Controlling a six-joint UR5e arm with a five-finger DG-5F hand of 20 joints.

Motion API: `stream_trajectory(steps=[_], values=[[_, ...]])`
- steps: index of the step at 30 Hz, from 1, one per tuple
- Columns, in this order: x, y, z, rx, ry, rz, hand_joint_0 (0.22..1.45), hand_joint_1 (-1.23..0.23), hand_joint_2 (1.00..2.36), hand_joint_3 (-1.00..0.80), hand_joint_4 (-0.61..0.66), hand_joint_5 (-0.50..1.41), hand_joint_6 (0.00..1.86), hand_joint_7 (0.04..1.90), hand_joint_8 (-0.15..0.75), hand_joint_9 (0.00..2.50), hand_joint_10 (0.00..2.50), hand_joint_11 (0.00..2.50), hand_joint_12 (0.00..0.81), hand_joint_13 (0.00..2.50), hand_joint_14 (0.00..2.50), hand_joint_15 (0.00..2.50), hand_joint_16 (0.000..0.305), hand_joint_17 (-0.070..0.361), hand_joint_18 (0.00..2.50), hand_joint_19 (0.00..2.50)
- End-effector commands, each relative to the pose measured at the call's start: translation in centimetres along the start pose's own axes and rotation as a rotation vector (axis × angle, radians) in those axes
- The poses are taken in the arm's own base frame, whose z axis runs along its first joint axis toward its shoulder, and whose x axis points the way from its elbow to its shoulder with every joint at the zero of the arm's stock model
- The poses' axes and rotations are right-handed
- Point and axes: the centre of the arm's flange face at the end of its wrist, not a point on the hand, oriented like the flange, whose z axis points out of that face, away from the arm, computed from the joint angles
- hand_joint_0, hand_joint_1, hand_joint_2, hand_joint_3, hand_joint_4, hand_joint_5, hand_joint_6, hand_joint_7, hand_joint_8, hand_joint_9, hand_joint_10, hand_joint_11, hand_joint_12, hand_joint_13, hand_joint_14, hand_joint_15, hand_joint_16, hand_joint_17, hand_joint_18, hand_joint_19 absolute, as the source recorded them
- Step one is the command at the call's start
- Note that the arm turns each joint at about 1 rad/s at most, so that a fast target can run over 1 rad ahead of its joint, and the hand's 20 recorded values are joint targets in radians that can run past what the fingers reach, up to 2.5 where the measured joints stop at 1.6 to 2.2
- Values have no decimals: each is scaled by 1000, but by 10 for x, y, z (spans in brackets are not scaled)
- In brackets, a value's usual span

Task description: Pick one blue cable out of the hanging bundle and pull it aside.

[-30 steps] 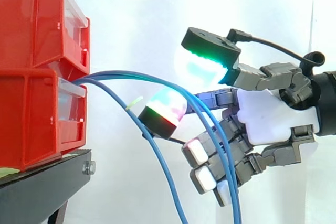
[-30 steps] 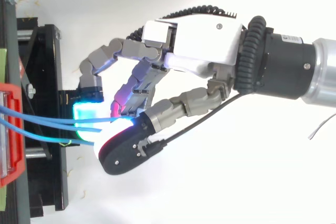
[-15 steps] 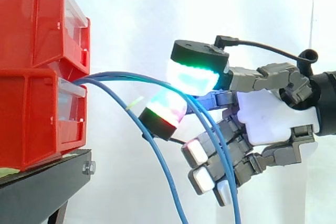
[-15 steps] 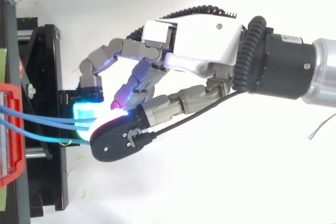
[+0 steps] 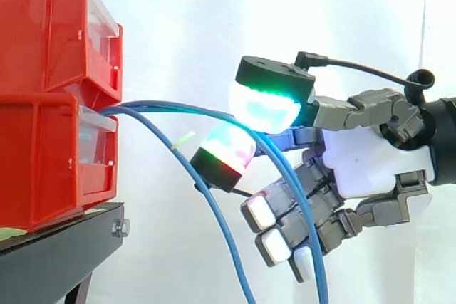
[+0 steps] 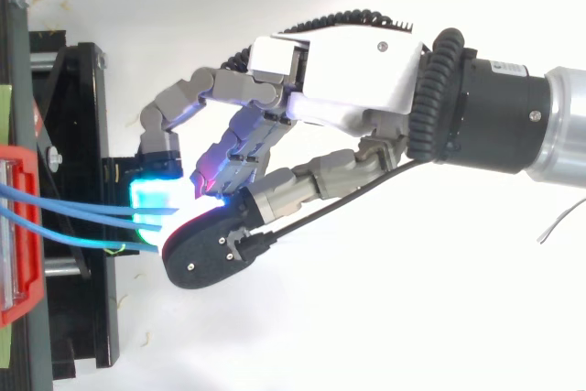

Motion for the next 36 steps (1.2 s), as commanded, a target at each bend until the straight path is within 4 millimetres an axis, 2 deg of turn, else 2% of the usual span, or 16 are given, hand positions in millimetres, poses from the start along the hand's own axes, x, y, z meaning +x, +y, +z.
stream_trajectory(steps=[1, 8, 18, 23, 27, 31, 36], values=[[0, 0, 0, 0, 0, 0, 802, -925, 1000, -500, -312, -165, 928, 1209, 258, 917, 23, 732, 364, 925, 24, 606, 44, 98, 849, 581], [0, -1, 0, 1, -1, 1, 804, -955, 1000, -500, -346, -157, 929, 1206, 251, 939, 21, 734, 358, 940, 24, 609, 43, 96, 862, 562], [-1, -1, 0, 1, -1, 3, 771, -1013, 1000, -500, -383, -115, 918, 1328, 230, 999, 23, 726, 349, 964, 22, 608, 40, 91, 879, 568], [-3, -1, 0, 3, -4, 3, 732, -1033, 1000, -500, -377, -100, 912, 1260, 209, 1011, 21, 714, 346, 974, 22, 612, 39, 89, 883, 575], [-3, -1, 0, 3, -4, 3, 574, -998, 1000, -500, -295, -84, 889, 1130, 208, 1021, 24, 708, 348, 977, 24, 625, 40, 90, 887, 594], [-5, -1, 0, 3, 0, 4, 404, -867, 1000, -500, -197, -82, 854, 1130, 296, 1063, 18, 676, 419, 1032, 21, 615, 53, 118, 980, 573], [-5, -1, 0, 3, 2, 4, 360, -744, 1000, -500, -167, -90, 838, 1053, 324, 1070, 18, 655, 451, 1056, 20, 610, 59, 133, 1029, 572]])
